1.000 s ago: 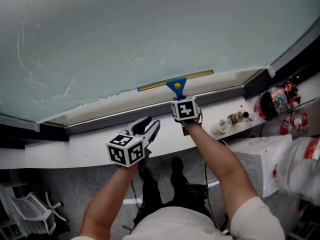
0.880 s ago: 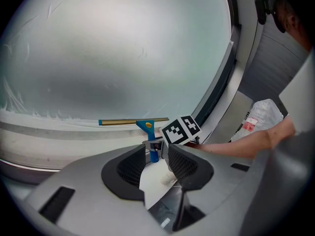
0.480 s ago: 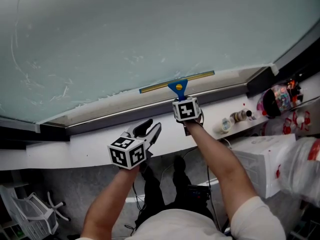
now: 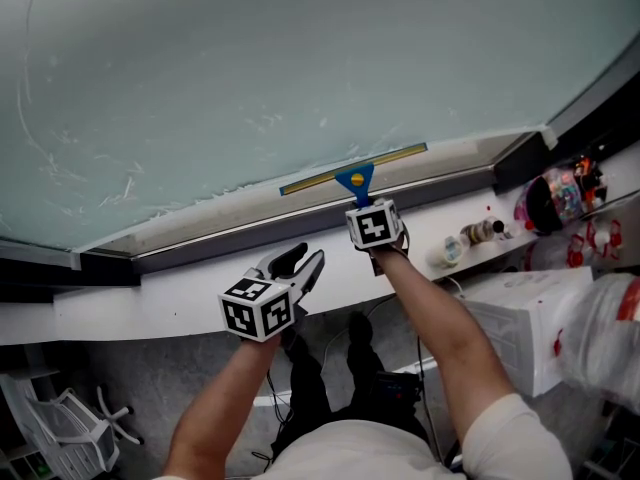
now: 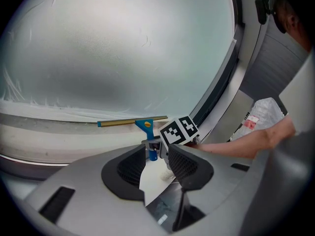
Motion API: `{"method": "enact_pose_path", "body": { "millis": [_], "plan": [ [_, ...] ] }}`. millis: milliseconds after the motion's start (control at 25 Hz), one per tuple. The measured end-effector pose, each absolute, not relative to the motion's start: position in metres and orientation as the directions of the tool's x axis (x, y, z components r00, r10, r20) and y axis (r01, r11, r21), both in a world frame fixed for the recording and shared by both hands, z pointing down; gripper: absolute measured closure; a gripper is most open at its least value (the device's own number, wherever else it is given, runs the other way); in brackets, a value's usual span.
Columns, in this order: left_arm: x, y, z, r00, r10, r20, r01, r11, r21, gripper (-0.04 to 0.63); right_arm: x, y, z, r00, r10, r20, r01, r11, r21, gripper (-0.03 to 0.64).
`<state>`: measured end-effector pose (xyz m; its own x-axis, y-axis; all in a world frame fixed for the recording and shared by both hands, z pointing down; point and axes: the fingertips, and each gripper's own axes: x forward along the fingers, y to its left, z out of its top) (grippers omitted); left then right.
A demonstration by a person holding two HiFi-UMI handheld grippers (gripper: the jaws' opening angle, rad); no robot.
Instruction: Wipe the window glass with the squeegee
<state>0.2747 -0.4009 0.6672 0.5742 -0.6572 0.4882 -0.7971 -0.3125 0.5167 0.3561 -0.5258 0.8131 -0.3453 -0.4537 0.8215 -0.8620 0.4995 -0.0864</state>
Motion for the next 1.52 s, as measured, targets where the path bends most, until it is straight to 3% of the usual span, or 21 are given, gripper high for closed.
{"method": "enact_pose_path", "body": {
  "millis": [400, 1520],
  "plan": [
    [0.281, -0.398, 0.672, 0.582, -0.648, 0.491, -0.793, -0.317, 0.521, 0.428, 0.365, -0.515, 0.822, -0.302, -0.464, 0.833, -0.859, 0.511, -0.027, 0.471],
    [0.292, -0.376, 0.66, 0.561, -0.688, 0.46, -0.788, -0.274, 0.552, 0.428, 0.416, -0.431, 0.79, -0.328, -0.393, 0.859, -0.881, 0.455, -0.129, 0.471]
  ]
}}
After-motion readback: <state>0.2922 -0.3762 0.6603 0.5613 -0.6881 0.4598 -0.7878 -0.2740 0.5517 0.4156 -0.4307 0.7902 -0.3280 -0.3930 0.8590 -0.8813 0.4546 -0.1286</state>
